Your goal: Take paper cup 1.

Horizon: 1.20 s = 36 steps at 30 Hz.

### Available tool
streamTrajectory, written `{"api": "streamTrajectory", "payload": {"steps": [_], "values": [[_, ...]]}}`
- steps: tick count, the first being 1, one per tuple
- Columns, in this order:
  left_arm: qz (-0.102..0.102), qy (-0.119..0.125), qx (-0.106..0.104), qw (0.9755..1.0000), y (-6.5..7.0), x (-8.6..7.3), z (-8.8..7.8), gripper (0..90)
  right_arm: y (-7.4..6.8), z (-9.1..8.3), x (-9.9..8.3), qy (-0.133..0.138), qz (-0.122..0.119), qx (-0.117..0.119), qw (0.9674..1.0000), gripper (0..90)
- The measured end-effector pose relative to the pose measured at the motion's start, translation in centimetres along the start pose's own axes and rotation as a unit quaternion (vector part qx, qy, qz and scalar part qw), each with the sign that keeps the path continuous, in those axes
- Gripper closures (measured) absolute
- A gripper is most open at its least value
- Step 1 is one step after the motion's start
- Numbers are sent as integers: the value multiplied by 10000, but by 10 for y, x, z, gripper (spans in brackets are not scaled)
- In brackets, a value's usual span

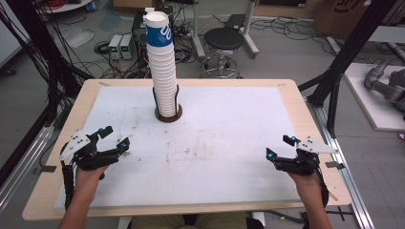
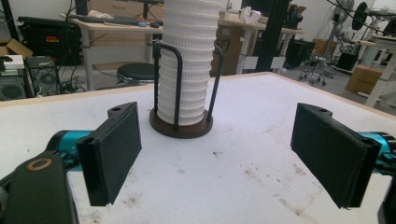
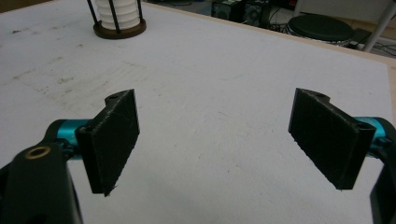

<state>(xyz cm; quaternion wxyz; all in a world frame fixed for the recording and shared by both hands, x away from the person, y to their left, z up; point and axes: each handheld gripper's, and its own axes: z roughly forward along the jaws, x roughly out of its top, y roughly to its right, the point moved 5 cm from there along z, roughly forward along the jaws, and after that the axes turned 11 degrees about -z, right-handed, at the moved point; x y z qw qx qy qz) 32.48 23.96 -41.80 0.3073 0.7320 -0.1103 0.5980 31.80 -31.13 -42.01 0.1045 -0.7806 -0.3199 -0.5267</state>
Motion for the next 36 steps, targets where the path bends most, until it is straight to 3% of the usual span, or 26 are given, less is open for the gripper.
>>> {"api": "streamTrajectory", "payload": {"steps": [5,15,20,22,25,28,29,30,31,32,36], "values": [[-115,54,28,9999,-2,0,1,161,1,0,-1,12,-13,-15,10000,165],[-73,1,-32,10000,0,0,7,161,2,-2,-4,19,57,37,10000,165],[-119,22,-85,9999,1,8,8,162,-3,-1,2,29,9,79,10000,165],[-210,8,-159,9997,1,14,9,162,-5,-1,2,37,13,97,9999,165],[-189,44,-271,9994,5,28,13,162,-8,-1,4,39,-22,104,9999,165],[-329,192,-496,9980,9,48,16,162,-8,1,4,36,-42,118,9999,165],[-329,274,-614,9972,13,62,19,161,-8,1,5,37,-40,129,9999,165],[-329,274,-614,9972,13,62,19,161,-9,2,5,29,-15,144,9999,165],[-310,323,-701,9965,16,76,22,161,-9,2,5,22,-30,146,9999,165],[-310,323,-701,9965,16,76,22,161,-9,2,5,22,-30,146,9999,165],[-166,277,-856,9958,27,105,36,161,-9,4,4,6,-75,172,9998,165]]}}
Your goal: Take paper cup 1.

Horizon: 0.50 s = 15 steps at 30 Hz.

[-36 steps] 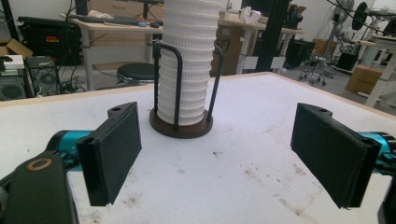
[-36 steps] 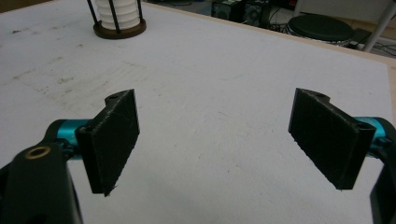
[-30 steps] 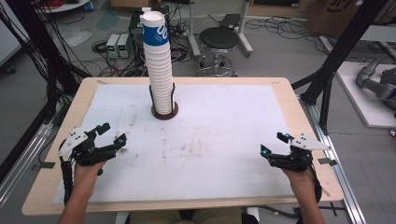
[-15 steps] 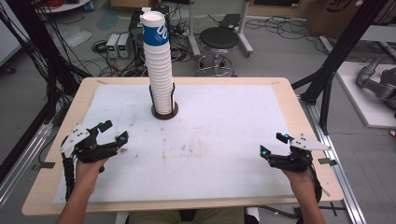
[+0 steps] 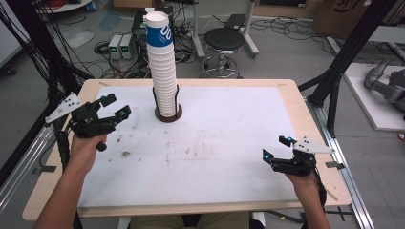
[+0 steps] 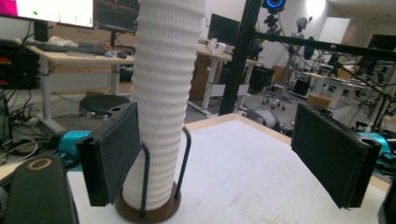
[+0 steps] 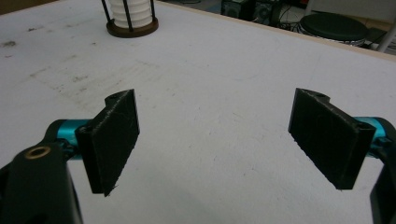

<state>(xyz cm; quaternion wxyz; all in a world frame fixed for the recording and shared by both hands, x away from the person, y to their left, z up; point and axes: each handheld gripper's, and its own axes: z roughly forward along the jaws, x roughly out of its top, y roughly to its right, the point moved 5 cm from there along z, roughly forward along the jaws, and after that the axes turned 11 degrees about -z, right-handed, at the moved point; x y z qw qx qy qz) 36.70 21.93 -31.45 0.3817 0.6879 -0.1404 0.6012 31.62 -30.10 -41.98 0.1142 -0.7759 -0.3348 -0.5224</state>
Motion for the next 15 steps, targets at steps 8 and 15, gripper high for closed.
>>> {"api": "streamTrajectory", "payload": {"steps": [8,15], "values": [[-17,-17,-215,9998,8,37,30,161,1,-1,-1,18,37,9,10000,165],[34,-79,-245,9997,10,63,50,161,0,-1,0,29,20,27,10000,165]]}}
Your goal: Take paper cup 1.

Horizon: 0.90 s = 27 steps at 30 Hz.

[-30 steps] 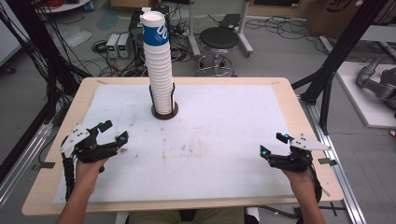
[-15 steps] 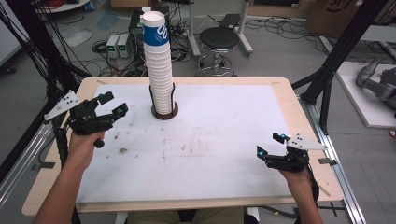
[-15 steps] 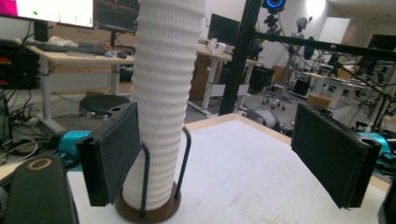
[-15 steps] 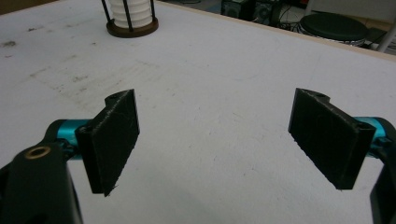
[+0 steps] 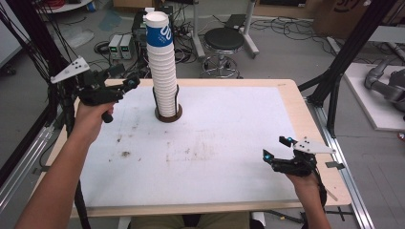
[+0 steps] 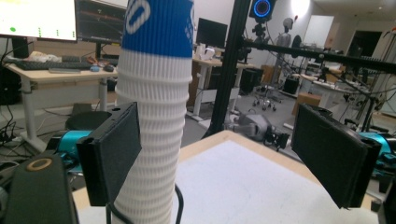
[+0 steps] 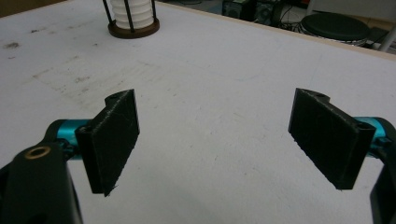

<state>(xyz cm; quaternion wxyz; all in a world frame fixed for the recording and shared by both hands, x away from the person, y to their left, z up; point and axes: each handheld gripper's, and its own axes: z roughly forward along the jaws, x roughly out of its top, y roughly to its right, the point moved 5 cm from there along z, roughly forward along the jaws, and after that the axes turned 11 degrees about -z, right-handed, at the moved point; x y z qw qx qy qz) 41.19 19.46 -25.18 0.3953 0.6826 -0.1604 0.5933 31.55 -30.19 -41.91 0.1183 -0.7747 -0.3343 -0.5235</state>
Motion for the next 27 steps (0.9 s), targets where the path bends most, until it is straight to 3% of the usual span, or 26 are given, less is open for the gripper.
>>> {"api": "streamTrajectory", "payload": {"steps": [16,27], "values": [[122,-62,166,9998,-10,36,45,161,2,-1,-2,-18,59,1,10000,165],[249,-258,548,9979,-17,56,85,161,2,-2,-2,6,41,7,10000,165]]}}
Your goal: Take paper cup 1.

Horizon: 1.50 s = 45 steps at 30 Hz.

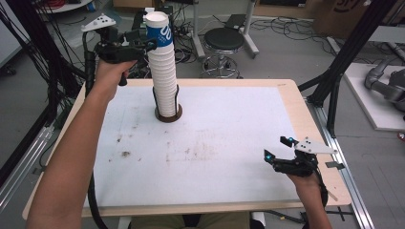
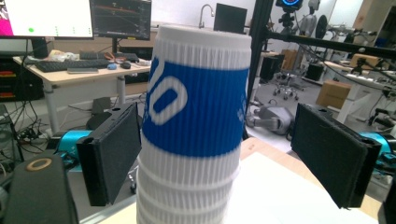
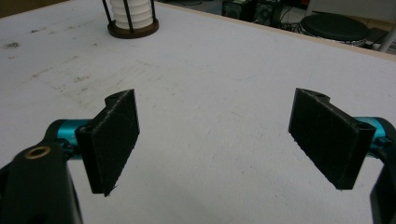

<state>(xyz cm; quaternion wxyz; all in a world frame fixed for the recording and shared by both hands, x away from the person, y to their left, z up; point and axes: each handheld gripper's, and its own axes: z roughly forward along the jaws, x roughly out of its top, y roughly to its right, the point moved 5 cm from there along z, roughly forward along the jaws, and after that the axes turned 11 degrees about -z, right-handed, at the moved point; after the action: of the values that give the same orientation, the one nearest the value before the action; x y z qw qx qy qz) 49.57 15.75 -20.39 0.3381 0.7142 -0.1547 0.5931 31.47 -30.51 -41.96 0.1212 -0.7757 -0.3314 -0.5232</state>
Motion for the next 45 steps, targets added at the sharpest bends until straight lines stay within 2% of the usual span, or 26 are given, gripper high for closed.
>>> {"api": "streamTrajectory", "payload": {"steps": [8,11,18,22,27,29,35,39,45], "values": [[88,-141,203,9997,2,13,25,160,1,-1,-2,-11,21,14,10000,165],[52,-140,234,9996,2,18,33,161,1,-2,-2,-5,33,5,10000,165],[109,-269,402,9988,1,16,45,167,4,-4,-5,-9,75,-22,10000,165],[128,-250,424,9987,0,15,46,242,5,-5,-6,-6,69,-35,10000,165],[164,-247,455,9985,0,17,45,251,4,-5,-5,-1,101,-38,9999,165],[217,-121,443,9987,2,21,44,254,4,-4,-6,-18,88,-23,10000,165],[236,-10,411,9989,4,27,40,257,3,-4,-5,-15,72,-6,10000,165],[254,61,410,9988,7,34,37,258,3,-4,-5,-10,61,0,10000,165],[305,269,375,9985,16,53,33,261,2,-2,-5,-32,50,29,10000,165]]}}
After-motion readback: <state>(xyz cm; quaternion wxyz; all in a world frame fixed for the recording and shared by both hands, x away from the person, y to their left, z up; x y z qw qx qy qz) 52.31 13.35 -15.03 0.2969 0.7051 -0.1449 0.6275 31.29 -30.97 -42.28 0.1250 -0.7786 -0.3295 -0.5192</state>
